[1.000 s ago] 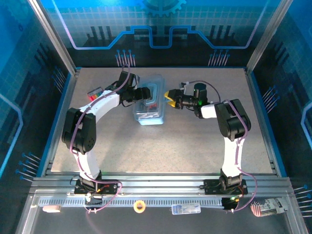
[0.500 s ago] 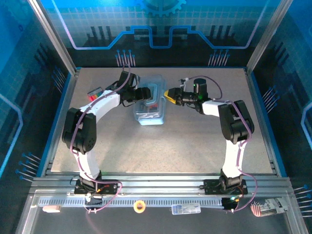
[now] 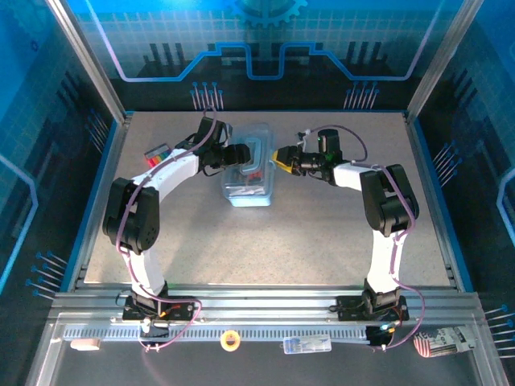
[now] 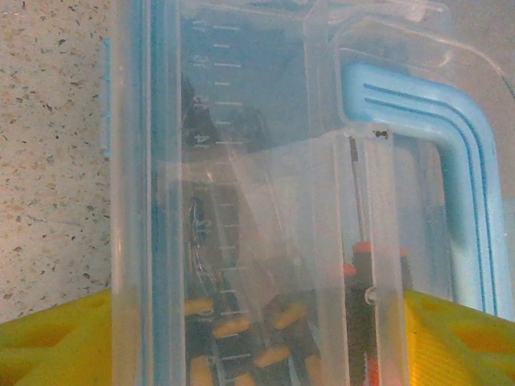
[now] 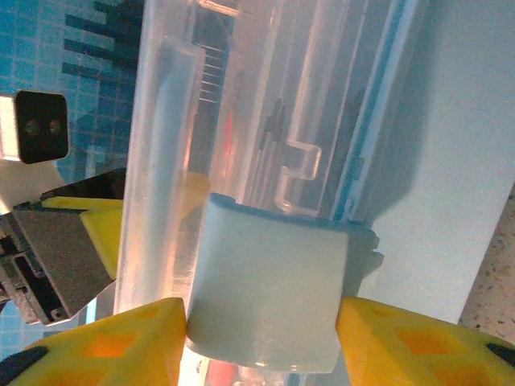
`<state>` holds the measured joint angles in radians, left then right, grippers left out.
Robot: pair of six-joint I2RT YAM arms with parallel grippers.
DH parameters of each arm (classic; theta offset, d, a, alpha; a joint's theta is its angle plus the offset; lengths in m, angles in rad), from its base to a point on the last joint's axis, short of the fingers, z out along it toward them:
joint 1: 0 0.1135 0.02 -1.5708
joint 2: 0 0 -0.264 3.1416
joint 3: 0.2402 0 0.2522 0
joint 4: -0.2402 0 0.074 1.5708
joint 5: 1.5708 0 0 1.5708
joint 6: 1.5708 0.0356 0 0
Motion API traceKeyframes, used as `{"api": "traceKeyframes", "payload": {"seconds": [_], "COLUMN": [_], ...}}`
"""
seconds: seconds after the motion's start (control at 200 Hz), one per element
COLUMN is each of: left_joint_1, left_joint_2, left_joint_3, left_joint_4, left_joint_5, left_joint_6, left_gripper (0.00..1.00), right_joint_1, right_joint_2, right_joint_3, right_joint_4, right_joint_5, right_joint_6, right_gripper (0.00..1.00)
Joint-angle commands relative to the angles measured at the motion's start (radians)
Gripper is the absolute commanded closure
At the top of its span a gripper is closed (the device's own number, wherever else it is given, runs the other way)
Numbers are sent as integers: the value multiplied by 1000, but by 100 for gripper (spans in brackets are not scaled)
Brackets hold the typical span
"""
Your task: Pack the tool kit
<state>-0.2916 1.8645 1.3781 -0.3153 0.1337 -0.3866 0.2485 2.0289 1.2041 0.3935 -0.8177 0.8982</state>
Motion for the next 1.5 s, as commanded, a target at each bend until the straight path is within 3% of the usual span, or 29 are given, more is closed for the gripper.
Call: {"api": "traceKeyframes", "payload": {"seconds": [0.0,0.46,0.76,0.971,1.116,1.496], "left_joint_1": [0,0,0,0,-1,-1], "left_joint_2": [148,142,144,144,142,145], "left_joint_3": [-97,-96,-93,-92,-91,-92], "left_joint_4": [-219,-220,-219,-220,-220,-217], "left_joint_5": [3,3,10,12,8,14], "left_joint_6": [-8,-7,-8,-10,-9,-12], "left_gripper": [64,65,65,65,65,65], "right_joint_1": [32,44,43,48,37,18], "right_joint_2": [12,56,48,22,11,-30], "right_joint_3": [31,36,62,41,20,11], "right_joint_4": [-111,-17,-102,-38,-19,-9], "right_joint_5": [21,-28,-30,-6,-5,-4], "right_joint_6": [-64,14,-39,0,11,9], "right_gripper": [45,42,37,47,48,40]}}
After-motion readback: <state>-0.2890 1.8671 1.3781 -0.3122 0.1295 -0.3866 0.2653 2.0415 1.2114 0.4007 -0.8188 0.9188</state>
